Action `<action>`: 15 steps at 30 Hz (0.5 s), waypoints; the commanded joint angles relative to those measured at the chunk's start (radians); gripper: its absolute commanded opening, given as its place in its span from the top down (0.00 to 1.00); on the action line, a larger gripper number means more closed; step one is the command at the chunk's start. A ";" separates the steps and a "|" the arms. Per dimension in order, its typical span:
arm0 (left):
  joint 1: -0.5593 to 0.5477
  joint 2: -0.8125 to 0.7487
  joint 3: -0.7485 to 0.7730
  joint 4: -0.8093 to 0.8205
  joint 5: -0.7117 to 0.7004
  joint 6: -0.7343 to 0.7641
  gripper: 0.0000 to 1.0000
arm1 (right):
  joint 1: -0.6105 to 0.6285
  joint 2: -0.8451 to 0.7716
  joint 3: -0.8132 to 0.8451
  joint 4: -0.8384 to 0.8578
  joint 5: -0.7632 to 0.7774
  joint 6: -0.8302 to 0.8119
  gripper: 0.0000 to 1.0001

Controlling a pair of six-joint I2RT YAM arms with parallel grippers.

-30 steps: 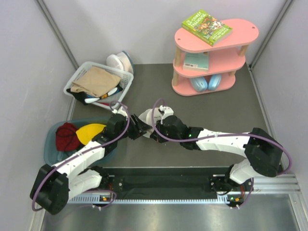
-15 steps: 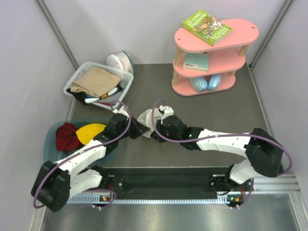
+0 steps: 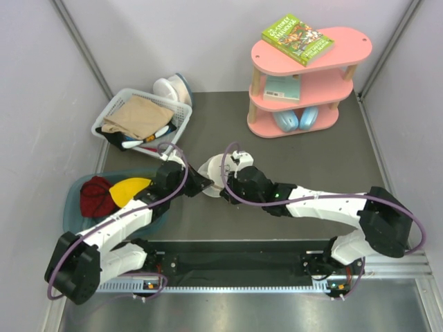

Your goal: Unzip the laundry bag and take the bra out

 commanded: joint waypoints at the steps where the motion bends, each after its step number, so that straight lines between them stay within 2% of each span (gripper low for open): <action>1: 0.017 -0.023 0.046 -0.041 -0.116 0.064 1.00 | 0.007 -0.094 -0.033 -0.033 0.073 -0.004 1.00; 8: 0.053 -0.044 0.065 -0.092 -0.137 0.104 1.00 | -0.018 -0.182 -0.100 -0.092 0.138 -0.001 1.00; 15: 0.054 -0.008 0.091 -0.067 -0.115 0.132 1.00 | -0.021 -0.170 -0.085 -0.082 0.113 -0.015 1.00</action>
